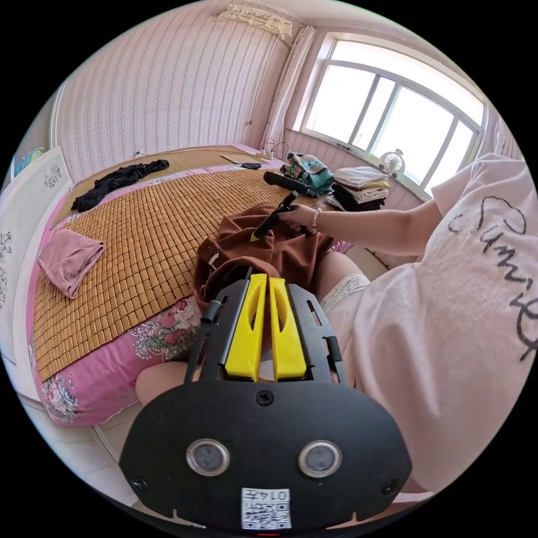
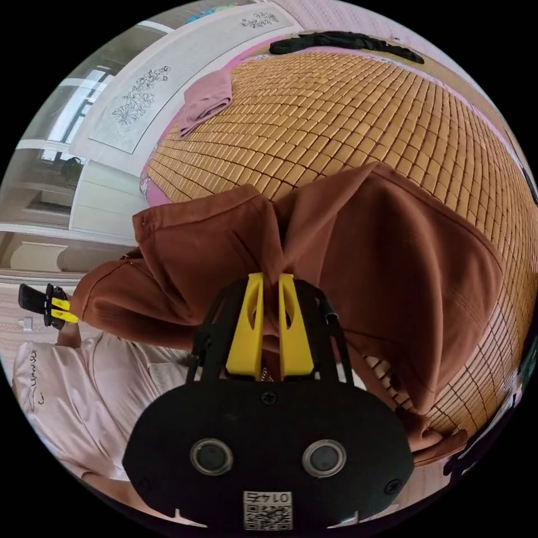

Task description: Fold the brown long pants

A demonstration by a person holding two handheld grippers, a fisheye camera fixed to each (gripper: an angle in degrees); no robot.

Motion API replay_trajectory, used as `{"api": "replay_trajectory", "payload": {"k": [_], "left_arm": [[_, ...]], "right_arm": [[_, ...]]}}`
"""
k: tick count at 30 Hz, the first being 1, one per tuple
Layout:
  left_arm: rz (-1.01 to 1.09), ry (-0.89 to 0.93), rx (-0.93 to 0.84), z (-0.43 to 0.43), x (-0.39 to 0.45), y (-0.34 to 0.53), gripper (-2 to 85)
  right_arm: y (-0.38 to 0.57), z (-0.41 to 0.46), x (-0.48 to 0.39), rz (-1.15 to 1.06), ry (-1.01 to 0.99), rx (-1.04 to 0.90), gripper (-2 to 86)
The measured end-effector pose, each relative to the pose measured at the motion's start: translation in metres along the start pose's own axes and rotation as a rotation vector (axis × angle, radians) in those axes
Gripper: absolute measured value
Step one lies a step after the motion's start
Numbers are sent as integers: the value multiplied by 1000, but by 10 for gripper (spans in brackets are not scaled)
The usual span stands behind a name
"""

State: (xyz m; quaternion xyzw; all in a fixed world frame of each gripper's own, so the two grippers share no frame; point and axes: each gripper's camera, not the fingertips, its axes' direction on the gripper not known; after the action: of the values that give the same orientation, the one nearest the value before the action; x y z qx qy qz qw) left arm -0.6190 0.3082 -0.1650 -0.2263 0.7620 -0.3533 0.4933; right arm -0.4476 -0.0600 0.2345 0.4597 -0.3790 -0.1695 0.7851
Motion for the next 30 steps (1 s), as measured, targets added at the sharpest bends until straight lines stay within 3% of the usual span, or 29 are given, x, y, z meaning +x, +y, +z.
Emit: {"api": "replay_trajectory", "payload": {"k": [3,7,14,17,21,23,26,30], "left_arm": [[14,1,-26,-2,-2,-17,-10],[81,39,9,-15,-3,-67,-10],[217,104,386,-105,-12,-131,-10],[172,-6,486,-133,-35,-122,-10],[-29,-121,442,-128,-91,-78,-10],[-218,-176,341,-103,-140,-32,-10],[-402,-207,195,-60,-193,28,-10],[-490,-263,-1,2,-231,77,-10]], "right_arm": [[16,-52,-16,-52,-21,150,30],[46,-175,-41,-101,110,432,21],[46,-429,-152,-281,460,852,19],[-29,-464,-189,-328,444,791,21],[-144,-403,-197,-371,218,602,24],[-210,-312,-189,-338,104,454,22],[-265,-179,-177,-253,110,234,20],[-282,-48,-176,-189,134,13,18]]}}
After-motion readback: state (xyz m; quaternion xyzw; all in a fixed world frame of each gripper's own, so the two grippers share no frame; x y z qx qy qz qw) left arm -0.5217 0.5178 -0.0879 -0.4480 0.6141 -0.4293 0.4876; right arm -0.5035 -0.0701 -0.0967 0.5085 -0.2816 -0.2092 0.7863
